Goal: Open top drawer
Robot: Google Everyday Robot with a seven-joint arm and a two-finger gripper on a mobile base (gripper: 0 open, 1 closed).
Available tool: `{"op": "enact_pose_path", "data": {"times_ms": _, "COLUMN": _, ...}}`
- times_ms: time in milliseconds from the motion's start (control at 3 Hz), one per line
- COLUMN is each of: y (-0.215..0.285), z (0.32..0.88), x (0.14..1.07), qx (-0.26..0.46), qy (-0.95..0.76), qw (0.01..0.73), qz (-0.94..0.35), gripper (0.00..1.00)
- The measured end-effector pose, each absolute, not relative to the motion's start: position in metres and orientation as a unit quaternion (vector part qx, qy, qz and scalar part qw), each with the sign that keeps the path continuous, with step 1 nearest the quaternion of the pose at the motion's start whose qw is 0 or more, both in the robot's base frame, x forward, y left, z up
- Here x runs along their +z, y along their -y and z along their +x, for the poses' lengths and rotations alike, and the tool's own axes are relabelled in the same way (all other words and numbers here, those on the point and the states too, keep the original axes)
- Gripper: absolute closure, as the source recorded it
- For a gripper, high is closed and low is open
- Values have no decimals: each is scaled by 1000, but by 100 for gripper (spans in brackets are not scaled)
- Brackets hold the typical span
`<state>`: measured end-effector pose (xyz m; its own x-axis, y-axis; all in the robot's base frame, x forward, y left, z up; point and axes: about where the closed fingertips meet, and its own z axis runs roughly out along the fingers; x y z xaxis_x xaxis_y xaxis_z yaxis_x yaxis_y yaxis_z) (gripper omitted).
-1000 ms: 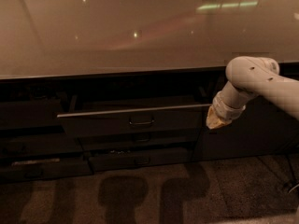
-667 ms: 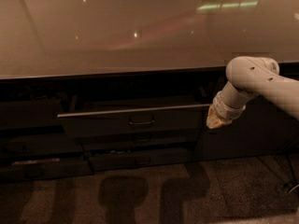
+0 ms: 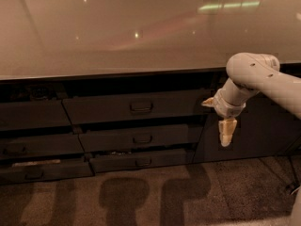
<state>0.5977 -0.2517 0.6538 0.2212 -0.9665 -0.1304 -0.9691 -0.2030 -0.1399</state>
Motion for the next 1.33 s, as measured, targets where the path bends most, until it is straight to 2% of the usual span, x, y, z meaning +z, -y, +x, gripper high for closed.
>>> {"op": "enact_pose_path", "data": {"times_ms": 333, "y": 246, "z": 595, "x": 660, "qx": 11, "qy": -627, "qw": 95, "qz": -773, "gripper": 0}}
{"op": "enact_pose_path", "data": {"times_ms": 667, "y": 216, "z": 582, "x": 692, "qx": -21, "qy": -608, "qw": 107, "qz": -786, "gripper": 0}}
{"op": "enact_pose_path", "data": {"times_ms": 1333, "y": 210, "z": 572, "x": 729, "qx": -46, "qy": -599, "qw": 115, "qz": -791, "gripper": 0}}
